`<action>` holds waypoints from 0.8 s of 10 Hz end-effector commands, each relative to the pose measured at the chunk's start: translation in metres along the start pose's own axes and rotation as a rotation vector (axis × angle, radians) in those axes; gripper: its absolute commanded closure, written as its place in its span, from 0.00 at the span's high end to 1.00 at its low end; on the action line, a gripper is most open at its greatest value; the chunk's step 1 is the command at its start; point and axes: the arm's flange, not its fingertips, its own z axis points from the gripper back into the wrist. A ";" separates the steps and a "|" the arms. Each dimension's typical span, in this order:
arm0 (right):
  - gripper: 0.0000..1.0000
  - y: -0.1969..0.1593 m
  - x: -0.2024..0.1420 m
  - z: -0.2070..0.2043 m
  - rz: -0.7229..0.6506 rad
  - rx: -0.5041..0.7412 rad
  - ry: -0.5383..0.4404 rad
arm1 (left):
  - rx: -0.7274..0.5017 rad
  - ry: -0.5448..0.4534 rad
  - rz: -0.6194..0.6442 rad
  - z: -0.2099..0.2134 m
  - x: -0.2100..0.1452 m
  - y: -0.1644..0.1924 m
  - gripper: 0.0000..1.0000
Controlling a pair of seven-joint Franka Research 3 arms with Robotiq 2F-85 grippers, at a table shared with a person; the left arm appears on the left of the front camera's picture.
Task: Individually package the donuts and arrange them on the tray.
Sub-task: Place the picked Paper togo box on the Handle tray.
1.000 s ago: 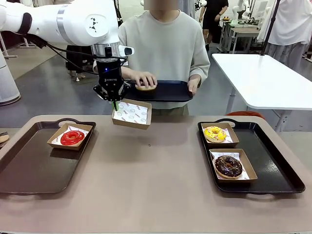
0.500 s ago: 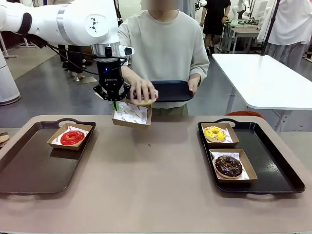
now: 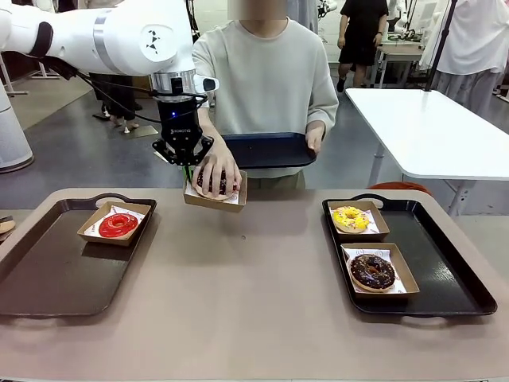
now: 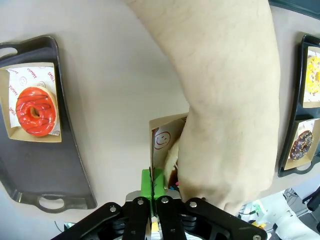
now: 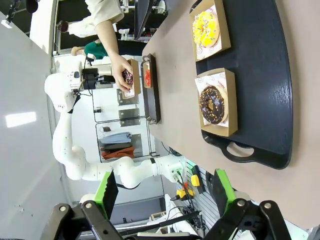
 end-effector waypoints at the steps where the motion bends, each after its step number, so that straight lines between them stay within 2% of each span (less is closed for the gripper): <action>1: 1.00 0.000 0.001 0.001 -0.003 0.001 -0.001 | -0.002 -0.008 0.002 0.000 -0.003 0.002 0.00; 8: 1.00 0.000 0.001 0.001 -0.003 0.001 -0.001 | -0.002 -0.008 0.002 0.000 -0.003 0.002 0.00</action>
